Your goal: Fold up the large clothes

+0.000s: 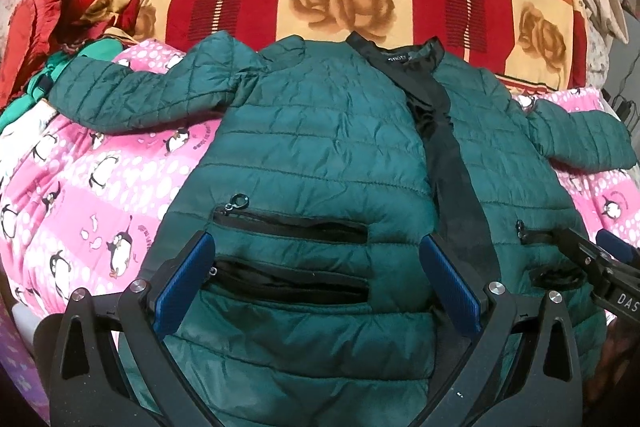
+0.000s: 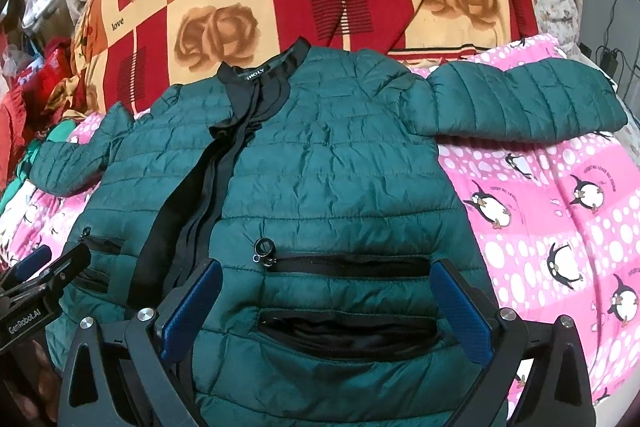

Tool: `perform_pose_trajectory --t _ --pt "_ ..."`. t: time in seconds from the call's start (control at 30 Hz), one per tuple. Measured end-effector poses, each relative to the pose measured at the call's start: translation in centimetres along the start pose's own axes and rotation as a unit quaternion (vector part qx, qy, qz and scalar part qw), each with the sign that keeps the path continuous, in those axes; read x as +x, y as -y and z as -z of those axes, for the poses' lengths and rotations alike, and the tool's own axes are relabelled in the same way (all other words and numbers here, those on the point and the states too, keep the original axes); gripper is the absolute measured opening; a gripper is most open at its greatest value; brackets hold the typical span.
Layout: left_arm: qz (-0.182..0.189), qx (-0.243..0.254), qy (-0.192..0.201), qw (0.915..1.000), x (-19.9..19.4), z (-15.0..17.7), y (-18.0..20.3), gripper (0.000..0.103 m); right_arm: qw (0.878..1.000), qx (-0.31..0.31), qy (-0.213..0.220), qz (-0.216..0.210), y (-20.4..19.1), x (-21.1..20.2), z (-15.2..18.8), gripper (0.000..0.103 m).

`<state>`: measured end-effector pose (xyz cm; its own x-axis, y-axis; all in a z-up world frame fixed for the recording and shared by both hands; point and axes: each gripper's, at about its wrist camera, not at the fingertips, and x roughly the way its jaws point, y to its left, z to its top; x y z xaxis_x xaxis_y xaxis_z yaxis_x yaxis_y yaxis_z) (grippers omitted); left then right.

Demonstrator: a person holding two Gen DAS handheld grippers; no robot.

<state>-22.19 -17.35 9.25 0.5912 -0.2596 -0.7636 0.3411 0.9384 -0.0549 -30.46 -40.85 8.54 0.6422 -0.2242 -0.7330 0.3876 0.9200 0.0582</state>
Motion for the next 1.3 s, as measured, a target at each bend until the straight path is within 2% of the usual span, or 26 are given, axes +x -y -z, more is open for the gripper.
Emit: perform_pose_trajectory --t 0.2,0.43,0.6,0.93,1.3 --pt "-0.004 -0.001 -0.003 1.0 0.3 0.3 0.0 0.102 1.0 -0.005 -0.016 0.006 -0.2 0.1 0.0 0.103" --pt "-0.012 -0.005 -0.001 0.9999 0.3 0.6 -0.3 0.102 1.0 0.005 0.008 -0.008 -0.2 0.3 0.1 0.103" --pt "-0.009 -0.017 -0.006 0.9998 0.5 0.7 -0.9 0.102 1.0 0.007 0.002 -0.011 -0.3 0.4 0.2 0.103" --pt "-0.019 -0.011 -0.006 0.9997 0.7 0.8 -0.9 0.102 1.0 0.003 -0.003 -0.01 -0.6 0.7 0.3 0.103" --pt "-0.015 -0.01 -0.006 0.9998 0.8 0.6 -1.0 0.102 1.0 -0.001 -0.012 -0.007 -1.0 0.9 0.2 0.103"
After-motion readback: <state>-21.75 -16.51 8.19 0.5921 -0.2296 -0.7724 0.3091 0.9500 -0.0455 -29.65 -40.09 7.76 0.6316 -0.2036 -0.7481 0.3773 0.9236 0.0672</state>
